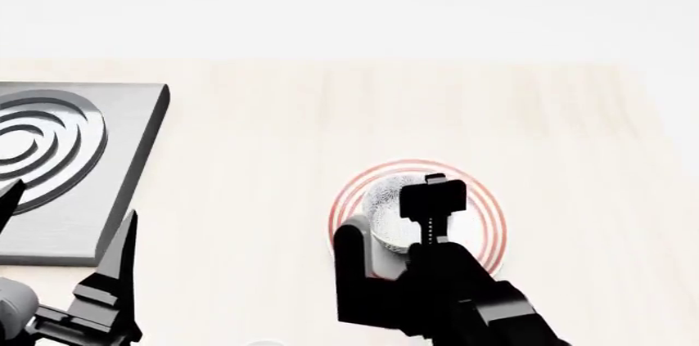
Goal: Pick the akita bowl between the plate and the ramekin and place it on the plate.
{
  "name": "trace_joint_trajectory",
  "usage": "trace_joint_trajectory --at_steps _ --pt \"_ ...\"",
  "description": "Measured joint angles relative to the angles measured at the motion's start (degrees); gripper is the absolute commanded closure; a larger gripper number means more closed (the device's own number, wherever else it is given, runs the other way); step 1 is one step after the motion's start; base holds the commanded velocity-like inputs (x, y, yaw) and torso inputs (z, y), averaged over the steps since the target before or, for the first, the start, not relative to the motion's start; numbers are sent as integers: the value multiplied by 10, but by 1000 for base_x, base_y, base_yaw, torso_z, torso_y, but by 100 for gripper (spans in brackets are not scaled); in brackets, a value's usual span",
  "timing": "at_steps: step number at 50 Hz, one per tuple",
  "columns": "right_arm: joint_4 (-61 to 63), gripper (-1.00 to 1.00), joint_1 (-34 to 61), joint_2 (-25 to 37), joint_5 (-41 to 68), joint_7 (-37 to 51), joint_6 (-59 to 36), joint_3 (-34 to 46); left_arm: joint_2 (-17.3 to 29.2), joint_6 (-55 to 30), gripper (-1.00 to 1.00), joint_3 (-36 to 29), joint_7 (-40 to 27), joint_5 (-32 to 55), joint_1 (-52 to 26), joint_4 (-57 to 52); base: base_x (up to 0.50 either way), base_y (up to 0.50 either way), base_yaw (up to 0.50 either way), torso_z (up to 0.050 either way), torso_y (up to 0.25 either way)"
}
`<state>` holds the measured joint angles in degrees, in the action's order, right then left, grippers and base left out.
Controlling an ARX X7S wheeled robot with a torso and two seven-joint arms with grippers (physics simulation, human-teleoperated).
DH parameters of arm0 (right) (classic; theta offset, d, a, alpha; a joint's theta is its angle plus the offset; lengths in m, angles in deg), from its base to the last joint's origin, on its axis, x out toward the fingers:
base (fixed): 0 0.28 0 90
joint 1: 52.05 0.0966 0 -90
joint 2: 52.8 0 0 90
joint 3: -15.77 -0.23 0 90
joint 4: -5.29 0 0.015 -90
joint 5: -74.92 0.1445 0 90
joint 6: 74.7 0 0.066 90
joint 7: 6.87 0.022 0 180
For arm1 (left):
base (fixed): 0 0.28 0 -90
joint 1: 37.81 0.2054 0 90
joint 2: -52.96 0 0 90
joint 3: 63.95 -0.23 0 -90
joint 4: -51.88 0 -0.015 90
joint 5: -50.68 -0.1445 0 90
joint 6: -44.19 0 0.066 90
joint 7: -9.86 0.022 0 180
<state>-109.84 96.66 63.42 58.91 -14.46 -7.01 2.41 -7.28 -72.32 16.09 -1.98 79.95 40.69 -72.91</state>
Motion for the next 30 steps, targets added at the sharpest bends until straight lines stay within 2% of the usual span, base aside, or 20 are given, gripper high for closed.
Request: trace_joint_trajectory --at_steps 18,30 --pt "231 -100 8 83 0 -28 -95 -44 3 -3 -100 -1 -5 2 0 -4 0 0 0 0 0" --pt "425 -100 -12 155 26 -24 -163 -110 5 -4 -100 3 -9 5 0 -7 0 0 0 0 0"
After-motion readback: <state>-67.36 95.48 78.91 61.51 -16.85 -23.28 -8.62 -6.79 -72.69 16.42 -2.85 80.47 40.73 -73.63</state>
